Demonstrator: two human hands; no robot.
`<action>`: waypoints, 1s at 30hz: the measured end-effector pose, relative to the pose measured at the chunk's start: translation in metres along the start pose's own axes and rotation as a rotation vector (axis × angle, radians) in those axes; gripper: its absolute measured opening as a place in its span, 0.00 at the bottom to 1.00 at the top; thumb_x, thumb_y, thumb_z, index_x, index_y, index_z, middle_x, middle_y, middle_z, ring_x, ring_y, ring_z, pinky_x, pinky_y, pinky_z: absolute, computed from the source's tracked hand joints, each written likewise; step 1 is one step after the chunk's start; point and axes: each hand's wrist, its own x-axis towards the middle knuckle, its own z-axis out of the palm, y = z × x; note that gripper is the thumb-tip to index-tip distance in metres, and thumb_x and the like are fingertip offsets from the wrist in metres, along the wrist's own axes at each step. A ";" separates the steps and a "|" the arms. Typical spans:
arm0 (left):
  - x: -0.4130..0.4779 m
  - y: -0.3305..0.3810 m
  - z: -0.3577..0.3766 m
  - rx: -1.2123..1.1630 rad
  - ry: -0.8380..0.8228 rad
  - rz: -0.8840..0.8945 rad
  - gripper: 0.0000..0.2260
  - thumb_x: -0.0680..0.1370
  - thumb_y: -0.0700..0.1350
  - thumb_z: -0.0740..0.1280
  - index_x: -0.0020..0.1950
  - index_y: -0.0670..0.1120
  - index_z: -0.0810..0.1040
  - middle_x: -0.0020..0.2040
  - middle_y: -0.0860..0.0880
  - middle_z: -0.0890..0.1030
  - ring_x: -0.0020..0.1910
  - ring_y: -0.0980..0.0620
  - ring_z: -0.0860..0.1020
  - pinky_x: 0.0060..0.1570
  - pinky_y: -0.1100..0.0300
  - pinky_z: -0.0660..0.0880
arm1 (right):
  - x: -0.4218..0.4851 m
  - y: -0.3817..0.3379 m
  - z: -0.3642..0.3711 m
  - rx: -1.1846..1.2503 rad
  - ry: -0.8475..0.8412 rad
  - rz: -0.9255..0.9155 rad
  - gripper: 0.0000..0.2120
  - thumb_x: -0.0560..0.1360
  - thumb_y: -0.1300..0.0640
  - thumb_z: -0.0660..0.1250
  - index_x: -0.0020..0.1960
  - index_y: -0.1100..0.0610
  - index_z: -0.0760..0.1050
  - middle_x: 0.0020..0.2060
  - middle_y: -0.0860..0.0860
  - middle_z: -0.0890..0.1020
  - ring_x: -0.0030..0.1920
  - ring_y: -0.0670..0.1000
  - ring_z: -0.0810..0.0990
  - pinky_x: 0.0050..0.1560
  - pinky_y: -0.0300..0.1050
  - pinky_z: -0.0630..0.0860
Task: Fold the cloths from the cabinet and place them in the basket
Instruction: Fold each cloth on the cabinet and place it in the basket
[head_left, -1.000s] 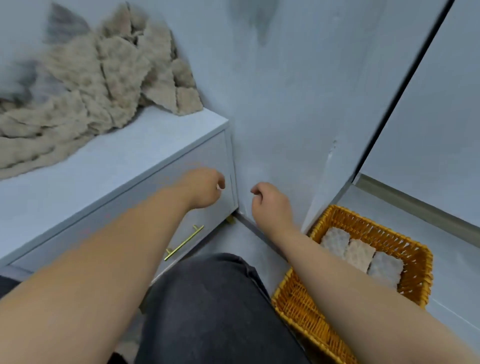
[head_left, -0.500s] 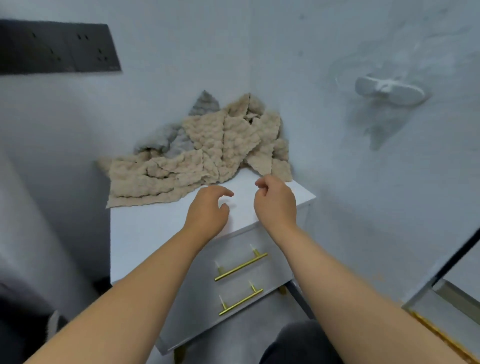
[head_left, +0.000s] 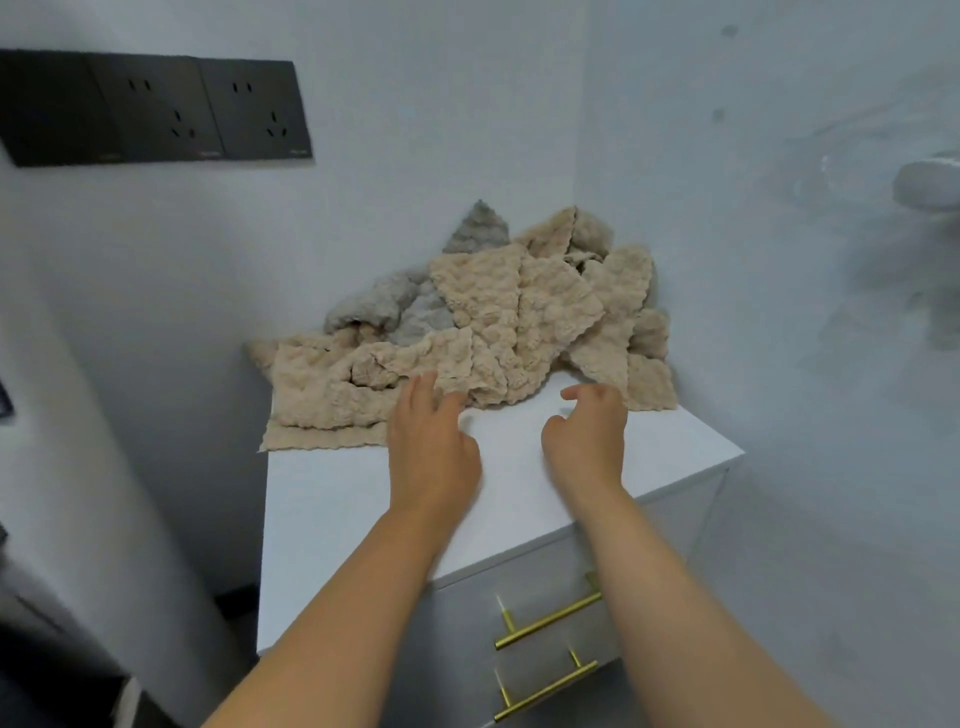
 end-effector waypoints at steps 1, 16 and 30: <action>0.006 -0.003 0.003 -0.002 0.067 0.024 0.19 0.70 0.33 0.64 0.61 0.40 0.77 0.71 0.38 0.67 0.73 0.38 0.60 0.71 0.43 0.58 | 0.003 0.001 0.004 -0.013 -0.006 -0.006 0.17 0.73 0.67 0.60 0.61 0.60 0.72 0.64 0.55 0.68 0.64 0.55 0.66 0.61 0.49 0.69; 0.042 -0.052 -0.017 0.109 0.019 -0.386 0.36 0.75 0.50 0.65 0.78 0.52 0.48 0.77 0.44 0.56 0.76 0.43 0.48 0.71 0.35 0.46 | -0.001 -0.001 0.016 -0.029 -0.074 -0.101 0.16 0.75 0.64 0.60 0.62 0.58 0.70 0.61 0.52 0.71 0.62 0.52 0.68 0.53 0.42 0.66; 0.047 -0.033 -0.032 -0.416 0.187 -0.299 0.06 0.74 0.38 0.66 0.48 0.48 0.77 0.46 0.53 0.77 0.43 0.53 0.72 0.35 0.61 0.65 | 0.000 -0.003 0.014 0.066 -0.123 -0.091 0.16 0.76 0.61 0.60 0.64 0.57 0.70 0.62 0.53 0.72 0.62 0.52 0.70 0.53 0.42 0.65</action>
